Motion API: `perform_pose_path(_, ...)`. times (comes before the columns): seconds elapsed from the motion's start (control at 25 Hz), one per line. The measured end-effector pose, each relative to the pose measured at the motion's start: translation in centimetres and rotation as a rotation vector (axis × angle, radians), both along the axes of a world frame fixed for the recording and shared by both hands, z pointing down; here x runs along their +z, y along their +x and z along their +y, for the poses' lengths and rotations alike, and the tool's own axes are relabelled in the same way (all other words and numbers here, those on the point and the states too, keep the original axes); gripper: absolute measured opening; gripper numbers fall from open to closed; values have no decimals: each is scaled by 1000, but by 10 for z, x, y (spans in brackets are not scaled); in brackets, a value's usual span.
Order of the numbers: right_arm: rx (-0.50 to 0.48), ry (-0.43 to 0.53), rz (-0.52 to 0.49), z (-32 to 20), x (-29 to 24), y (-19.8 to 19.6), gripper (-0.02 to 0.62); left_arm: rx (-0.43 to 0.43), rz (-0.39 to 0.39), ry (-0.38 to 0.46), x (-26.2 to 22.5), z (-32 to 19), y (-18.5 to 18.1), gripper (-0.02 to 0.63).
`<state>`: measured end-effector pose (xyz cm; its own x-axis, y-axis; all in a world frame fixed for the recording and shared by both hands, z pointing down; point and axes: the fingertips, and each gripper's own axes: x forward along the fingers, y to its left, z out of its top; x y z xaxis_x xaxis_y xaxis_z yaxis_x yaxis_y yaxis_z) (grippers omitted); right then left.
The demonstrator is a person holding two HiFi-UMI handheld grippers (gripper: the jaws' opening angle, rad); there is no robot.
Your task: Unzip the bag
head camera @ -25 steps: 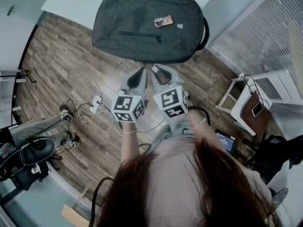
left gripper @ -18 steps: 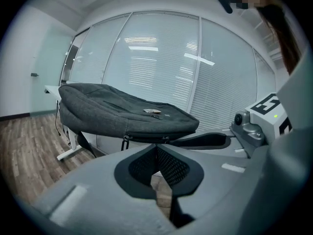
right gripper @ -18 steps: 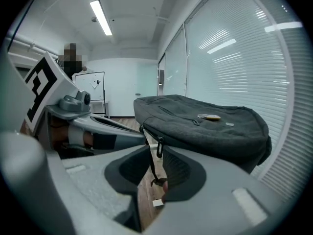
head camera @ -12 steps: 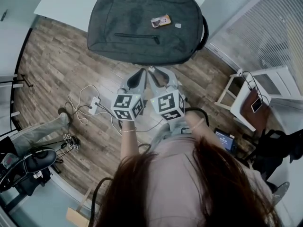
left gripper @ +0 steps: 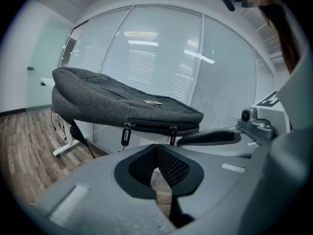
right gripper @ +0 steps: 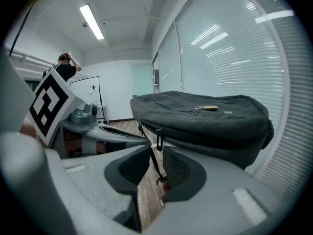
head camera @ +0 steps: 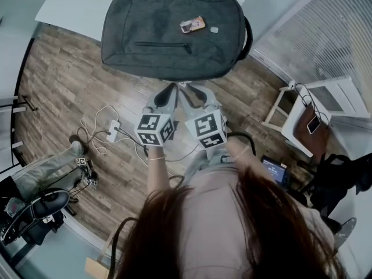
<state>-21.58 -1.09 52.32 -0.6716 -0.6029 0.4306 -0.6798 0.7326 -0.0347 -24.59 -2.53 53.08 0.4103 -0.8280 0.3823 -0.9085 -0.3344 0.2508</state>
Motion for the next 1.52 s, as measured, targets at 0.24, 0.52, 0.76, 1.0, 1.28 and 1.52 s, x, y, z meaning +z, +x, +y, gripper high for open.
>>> perform_pose_path(0.24,32,-130,-138,-2,9,-5,91,-47,0,-1,-1,-1,-14,11)
perform_pose_path(0.52,79,-256,-266,-4,19,-8,91,-64,-3,-10,1,2,-20,11)
perform_pose_path(0.76,115,-333,-380,-9,19,-6,101,-71,-6,-18,3,4,-22,11)
perform_pose_path(1.0,132,-400,-503,-10,16,-8,114,-75,-10,-24,3,6,-22,11)
perform_pose_path(1.28,106,-344,-526,-5,-1,-8,114,-80,-12,-23,2,12,-18,11)
perform_pose_path(1.52,98,-307,-526,-5,-10,-8,112,-84,-12,-14,-3,15,-18,11)
